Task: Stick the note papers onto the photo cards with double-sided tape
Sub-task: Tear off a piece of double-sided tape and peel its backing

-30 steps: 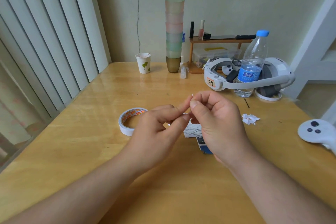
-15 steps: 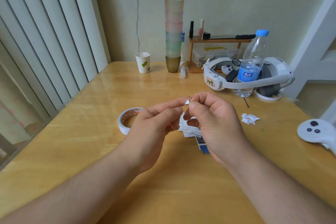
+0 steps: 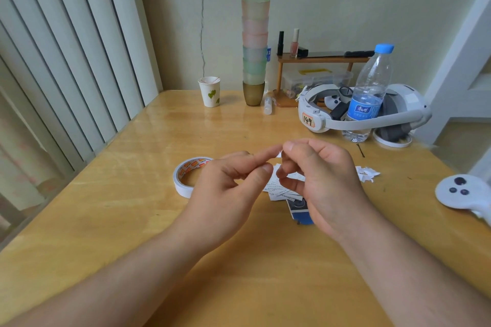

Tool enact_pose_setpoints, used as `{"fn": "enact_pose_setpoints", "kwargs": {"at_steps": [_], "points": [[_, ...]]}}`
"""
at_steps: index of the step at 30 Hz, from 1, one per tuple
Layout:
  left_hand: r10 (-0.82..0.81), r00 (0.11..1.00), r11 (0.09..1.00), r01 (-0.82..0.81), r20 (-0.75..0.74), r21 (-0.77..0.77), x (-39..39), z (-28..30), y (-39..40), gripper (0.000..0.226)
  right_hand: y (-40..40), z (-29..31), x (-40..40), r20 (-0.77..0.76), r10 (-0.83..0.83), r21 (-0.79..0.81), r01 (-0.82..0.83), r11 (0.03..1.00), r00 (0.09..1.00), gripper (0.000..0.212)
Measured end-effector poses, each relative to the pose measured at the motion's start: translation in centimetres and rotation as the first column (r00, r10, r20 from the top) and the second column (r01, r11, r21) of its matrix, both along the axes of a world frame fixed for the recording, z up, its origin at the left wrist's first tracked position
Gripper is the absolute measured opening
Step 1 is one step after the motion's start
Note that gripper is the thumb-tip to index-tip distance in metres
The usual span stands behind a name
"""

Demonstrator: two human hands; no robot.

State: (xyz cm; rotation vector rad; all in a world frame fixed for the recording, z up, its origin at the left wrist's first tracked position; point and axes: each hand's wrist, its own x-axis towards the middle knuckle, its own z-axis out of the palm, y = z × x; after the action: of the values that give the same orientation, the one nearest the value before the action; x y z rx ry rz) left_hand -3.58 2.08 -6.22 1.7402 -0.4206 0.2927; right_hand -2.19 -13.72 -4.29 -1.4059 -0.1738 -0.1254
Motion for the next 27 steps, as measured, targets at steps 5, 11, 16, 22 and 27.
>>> {"fn": "enact_pose_setpoints", "kwargs": {"at_steps": [5, 11, 16, 22, 27], "points": [[-0.004, 1.0, 1.0, 0.004, 0.02, 0.013, 0.05, 0.01, 0.12, 0.036, -0.03, 0.05, -0.03, -0.026, 0.019, -0.028, -0.02, 0.999, 0.999, 0.029], [-0.018, 1.0, 0.999, 0.018, -0.016, -0.037, 0.1, 0.08, 0.21, 0.034, 0.01, 0.29, -0.13, -0.092, 0.058, 0.032, -0.055, 0.998, 0.994, 0.027], [-0.001, 1.0, 1.0, 0.001, 0.021, 0.016, 0.07, -0.01, 0.34, 0.035, -0.01, 0.39, -0.16, -0.13, 0.07, 0.046, -0.064, 0.997, 0.989, 0.026], [0.044, 0.993, 0.99, -0.058, 0.106, 0.125, 0.09, -0.11, 0.54, 0.034, -0.05, 0.41, -0.19, -0.144, 0.051, 0.018, -0.049, 0.999, 0.988, 0.017], [-0.007, 1.0, 1.0, 0.007, -0.001, 0.008, 0.17, 0.02, 0.36, 0.03, -0.13, 0.41, -0.15, -0.222, 0.102, 0.115, -0.077, 0.99, 0.97, 0.021]]}}
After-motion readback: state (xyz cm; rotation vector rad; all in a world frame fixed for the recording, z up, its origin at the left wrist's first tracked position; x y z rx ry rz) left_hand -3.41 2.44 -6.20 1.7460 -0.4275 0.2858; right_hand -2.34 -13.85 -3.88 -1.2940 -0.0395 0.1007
